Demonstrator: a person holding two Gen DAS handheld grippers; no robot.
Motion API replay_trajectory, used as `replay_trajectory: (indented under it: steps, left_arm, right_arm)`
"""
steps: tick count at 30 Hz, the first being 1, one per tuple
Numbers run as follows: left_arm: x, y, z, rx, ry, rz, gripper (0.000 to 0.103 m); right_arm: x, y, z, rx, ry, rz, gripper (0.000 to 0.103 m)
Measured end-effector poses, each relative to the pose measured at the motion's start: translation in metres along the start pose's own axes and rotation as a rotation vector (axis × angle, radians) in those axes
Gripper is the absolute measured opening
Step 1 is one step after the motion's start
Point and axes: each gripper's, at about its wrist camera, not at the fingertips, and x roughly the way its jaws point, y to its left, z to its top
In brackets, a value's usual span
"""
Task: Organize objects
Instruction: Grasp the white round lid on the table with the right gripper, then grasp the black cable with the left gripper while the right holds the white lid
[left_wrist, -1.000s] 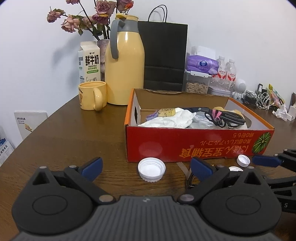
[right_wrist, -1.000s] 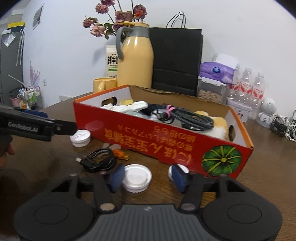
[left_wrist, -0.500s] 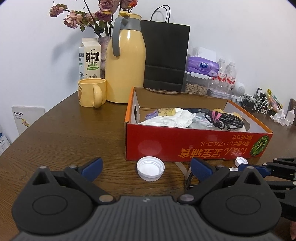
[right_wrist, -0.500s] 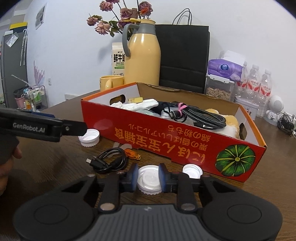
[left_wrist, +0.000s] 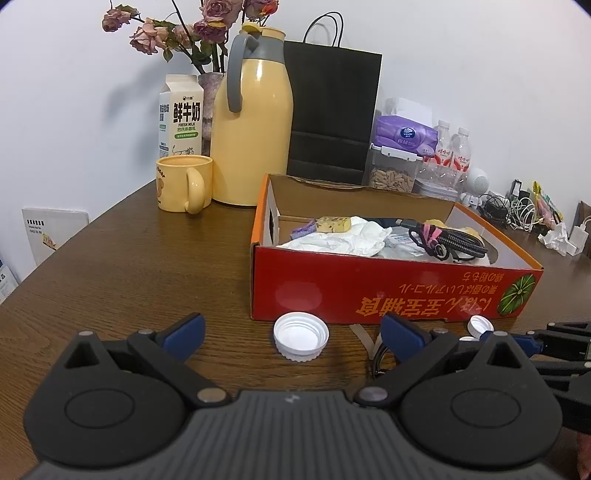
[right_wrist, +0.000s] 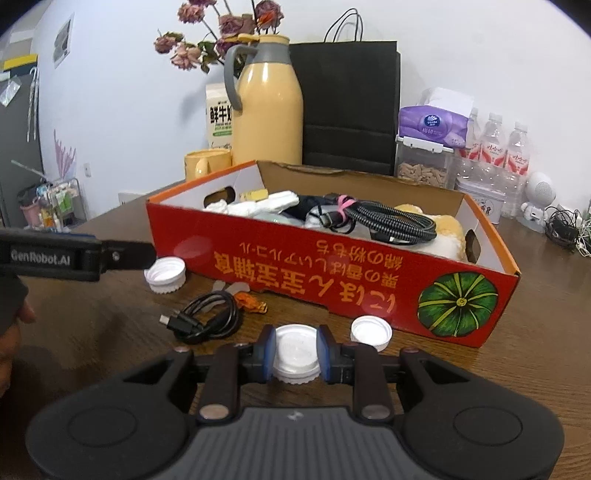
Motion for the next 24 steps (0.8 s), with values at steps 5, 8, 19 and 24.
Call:
replay_trajectory:
  steps: [5, 8, 19, 24]
  left_arm:
    - [0.001, 0.0, 0.0, -0.001, 0.002, 0.002, 0.103]
    - [0.001, 0.0, 0.0, -0.001, 0.002, 0.003, 0.103]
    - [0.002, 0.001, -0.001, 0.0, 0.007, 0.005, 0.103]
    - [0.003, 0.0, -0.001, -0.001, 0.014, 0.007, 0.103]
  right_arm:
    - [0.0, 0.0, -0.001, -0.001, -0.001, -0.008, 0.022]
    - [0.0, 0.0, -0.001, 0.0, -0.002, -0.008, 0.022]
    - [-0.001, -0.005, -0.001, 0.031, -0.007, -0.004, 0.016]
    - [-0.004, -0.014, -0.001, 0.081, -0.02, 0.003, 0.012]
